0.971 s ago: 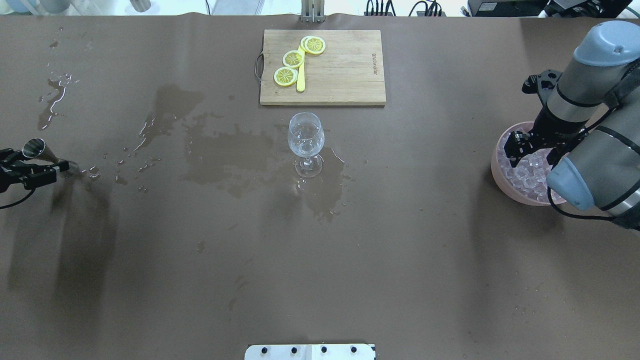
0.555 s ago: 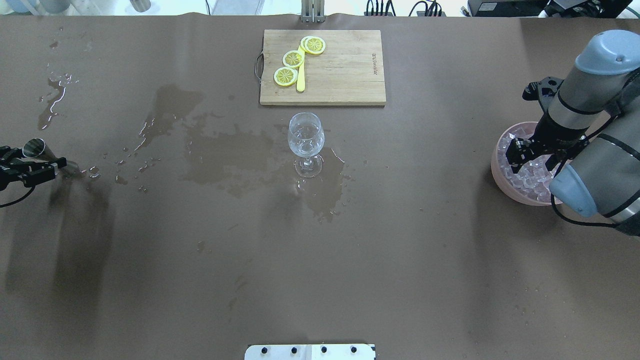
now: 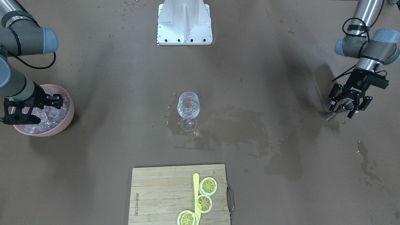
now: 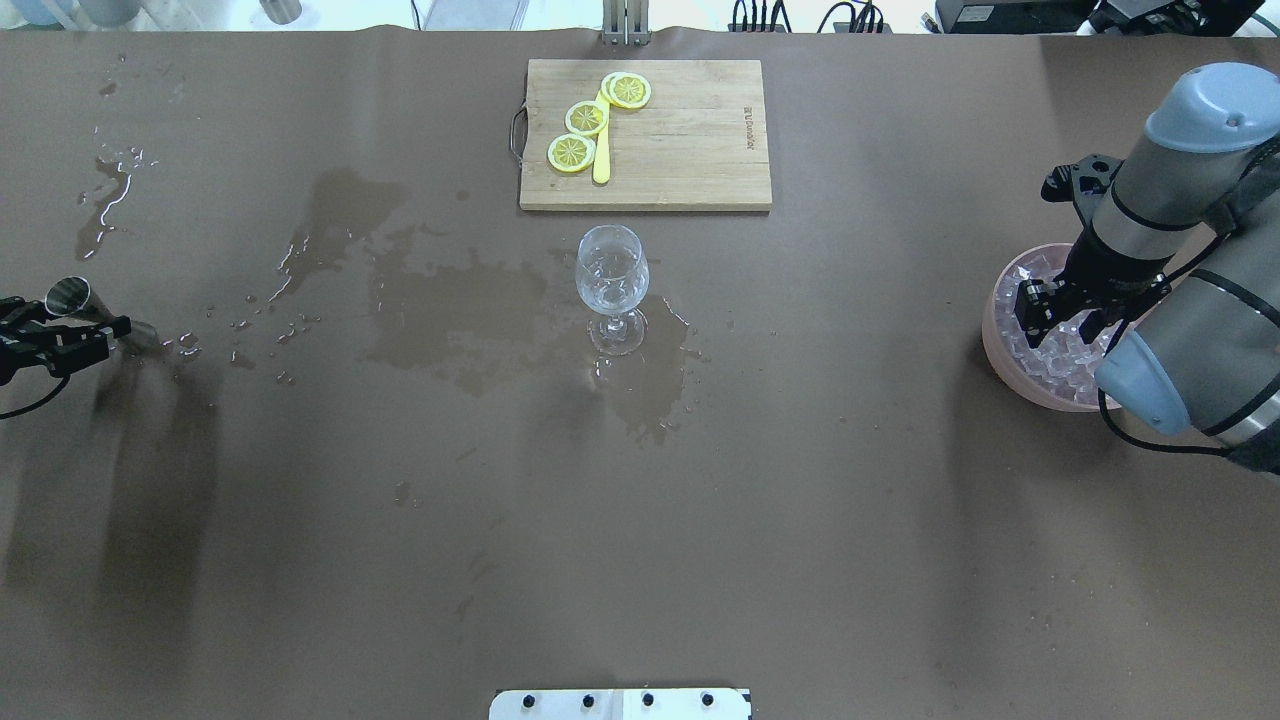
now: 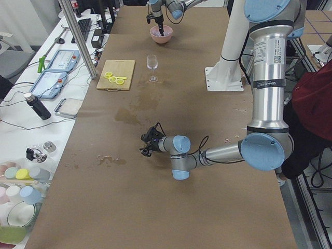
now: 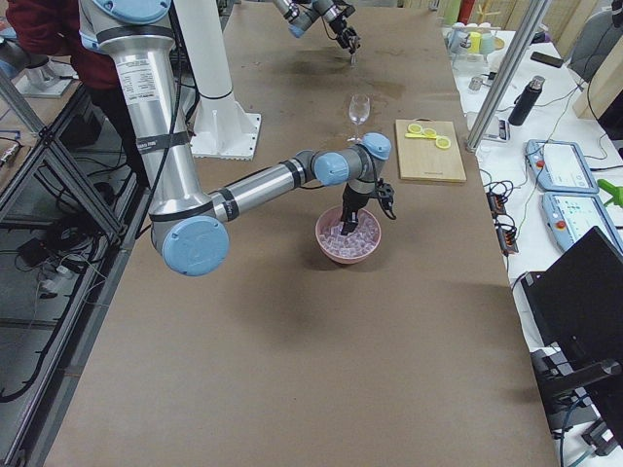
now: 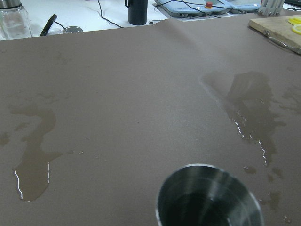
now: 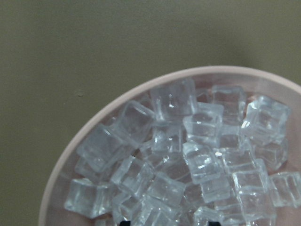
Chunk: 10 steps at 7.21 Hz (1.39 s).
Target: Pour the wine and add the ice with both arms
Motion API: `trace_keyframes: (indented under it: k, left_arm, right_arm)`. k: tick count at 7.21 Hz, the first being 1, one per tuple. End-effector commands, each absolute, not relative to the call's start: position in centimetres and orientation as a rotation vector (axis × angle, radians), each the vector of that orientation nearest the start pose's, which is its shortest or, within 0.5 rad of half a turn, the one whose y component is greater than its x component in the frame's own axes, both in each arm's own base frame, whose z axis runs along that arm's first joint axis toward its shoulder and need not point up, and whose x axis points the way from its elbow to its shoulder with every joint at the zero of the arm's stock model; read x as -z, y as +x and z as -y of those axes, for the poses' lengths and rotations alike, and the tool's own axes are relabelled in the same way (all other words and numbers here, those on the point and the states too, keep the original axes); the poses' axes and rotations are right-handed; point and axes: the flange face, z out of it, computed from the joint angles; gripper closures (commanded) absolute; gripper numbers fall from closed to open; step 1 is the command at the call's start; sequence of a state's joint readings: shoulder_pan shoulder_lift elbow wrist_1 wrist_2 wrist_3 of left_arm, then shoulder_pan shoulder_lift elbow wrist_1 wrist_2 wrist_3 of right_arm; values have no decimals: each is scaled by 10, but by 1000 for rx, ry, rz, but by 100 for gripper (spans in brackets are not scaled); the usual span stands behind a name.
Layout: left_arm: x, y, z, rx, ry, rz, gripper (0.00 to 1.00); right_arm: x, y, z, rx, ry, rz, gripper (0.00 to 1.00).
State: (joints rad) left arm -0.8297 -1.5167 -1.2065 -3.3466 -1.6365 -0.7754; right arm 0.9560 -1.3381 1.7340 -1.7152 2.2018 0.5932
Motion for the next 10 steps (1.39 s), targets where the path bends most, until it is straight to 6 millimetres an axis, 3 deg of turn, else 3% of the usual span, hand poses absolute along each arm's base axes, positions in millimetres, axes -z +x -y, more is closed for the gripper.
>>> trace_keyframes:
  k: [1,5,10]
  left_arm:
    - [-668,218,422,-16,949,-978,31]
    - [-666,225,421,-14,961,-972,50]
    - [-665,225,420,-17,972,-980,77]
  right_arm:
    - [-475,-277,519,103,-148,649,34]
    - [-484,-273,517,92,-166,643,39]
    - [-480,-276,513,39,-214,679,38]
